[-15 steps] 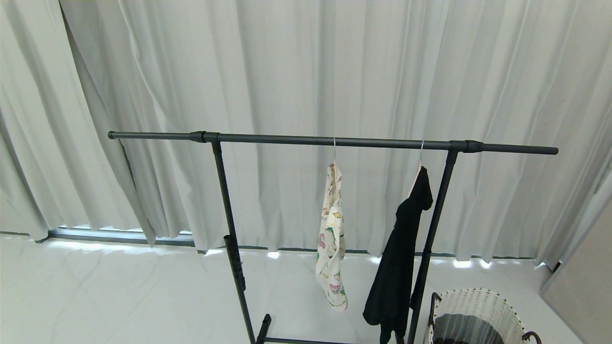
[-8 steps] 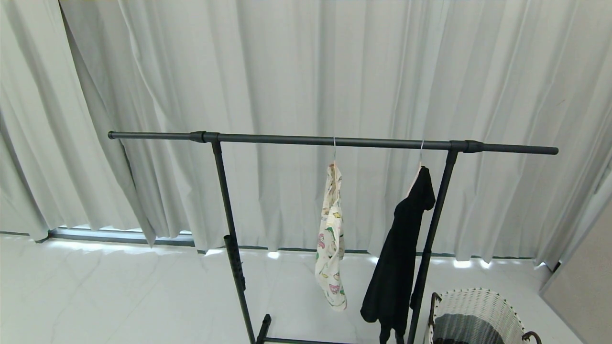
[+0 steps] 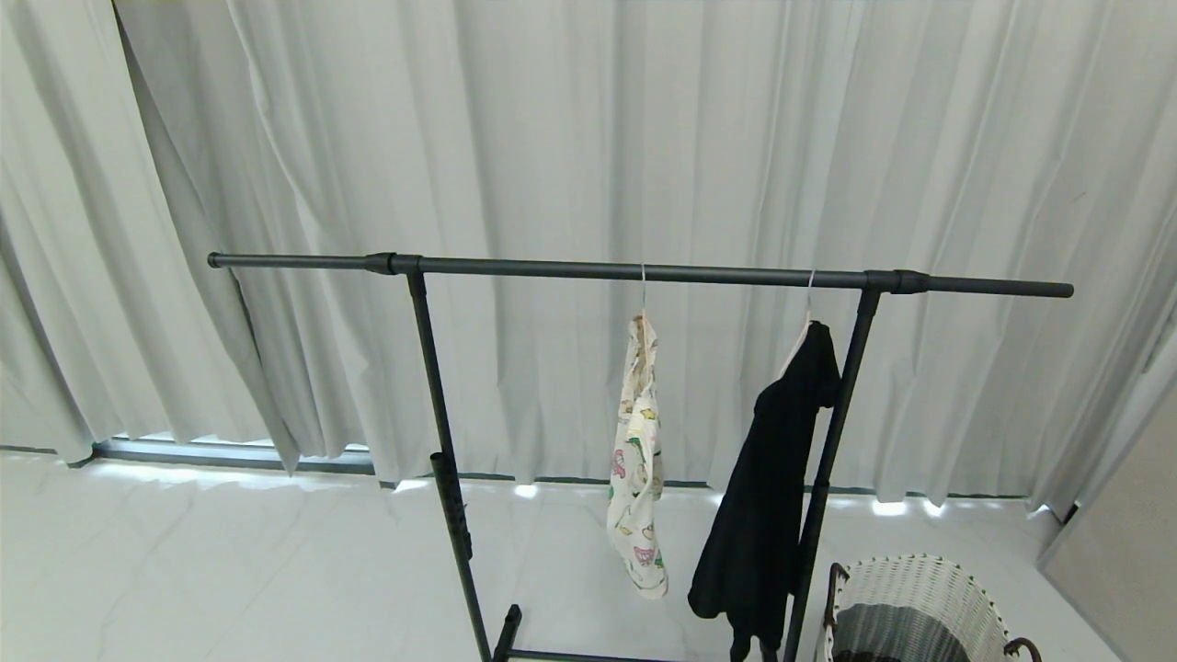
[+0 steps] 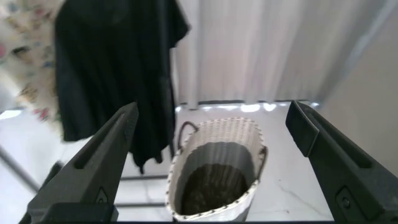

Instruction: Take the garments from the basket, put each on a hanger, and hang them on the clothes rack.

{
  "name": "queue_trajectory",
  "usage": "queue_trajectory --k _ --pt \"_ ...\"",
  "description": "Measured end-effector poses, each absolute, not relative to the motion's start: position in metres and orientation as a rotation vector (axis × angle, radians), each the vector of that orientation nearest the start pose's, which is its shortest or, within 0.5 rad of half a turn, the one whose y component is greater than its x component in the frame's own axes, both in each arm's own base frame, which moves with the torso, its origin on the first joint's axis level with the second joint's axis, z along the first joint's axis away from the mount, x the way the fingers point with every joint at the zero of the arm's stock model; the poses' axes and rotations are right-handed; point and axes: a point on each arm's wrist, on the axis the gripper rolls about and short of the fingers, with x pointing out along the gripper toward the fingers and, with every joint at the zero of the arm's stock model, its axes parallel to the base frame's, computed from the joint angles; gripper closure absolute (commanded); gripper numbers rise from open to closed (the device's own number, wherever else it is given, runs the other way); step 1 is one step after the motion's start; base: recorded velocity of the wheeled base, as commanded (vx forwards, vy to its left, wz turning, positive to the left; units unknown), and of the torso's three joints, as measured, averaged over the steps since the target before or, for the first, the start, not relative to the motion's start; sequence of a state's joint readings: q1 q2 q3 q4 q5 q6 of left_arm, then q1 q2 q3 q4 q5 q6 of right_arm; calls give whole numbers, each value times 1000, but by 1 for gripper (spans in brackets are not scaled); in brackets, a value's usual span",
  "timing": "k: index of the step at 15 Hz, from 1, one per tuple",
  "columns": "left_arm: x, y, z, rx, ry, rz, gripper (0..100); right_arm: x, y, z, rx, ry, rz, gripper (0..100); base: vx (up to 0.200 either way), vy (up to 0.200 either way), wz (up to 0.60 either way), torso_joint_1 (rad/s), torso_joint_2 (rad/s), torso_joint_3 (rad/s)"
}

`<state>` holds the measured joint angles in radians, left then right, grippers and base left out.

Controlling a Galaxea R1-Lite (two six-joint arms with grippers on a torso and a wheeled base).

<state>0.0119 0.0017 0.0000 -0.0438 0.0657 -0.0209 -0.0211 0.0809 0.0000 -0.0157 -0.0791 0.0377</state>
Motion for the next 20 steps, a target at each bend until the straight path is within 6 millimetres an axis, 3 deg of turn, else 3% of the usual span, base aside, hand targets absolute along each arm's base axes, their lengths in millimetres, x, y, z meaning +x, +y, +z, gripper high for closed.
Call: queue_trajectory --k 20 --pt "-23 1 80 -22 -45 77 0 -18 -1 78 -23 55 -108 0 0 0 0 0 0 0"
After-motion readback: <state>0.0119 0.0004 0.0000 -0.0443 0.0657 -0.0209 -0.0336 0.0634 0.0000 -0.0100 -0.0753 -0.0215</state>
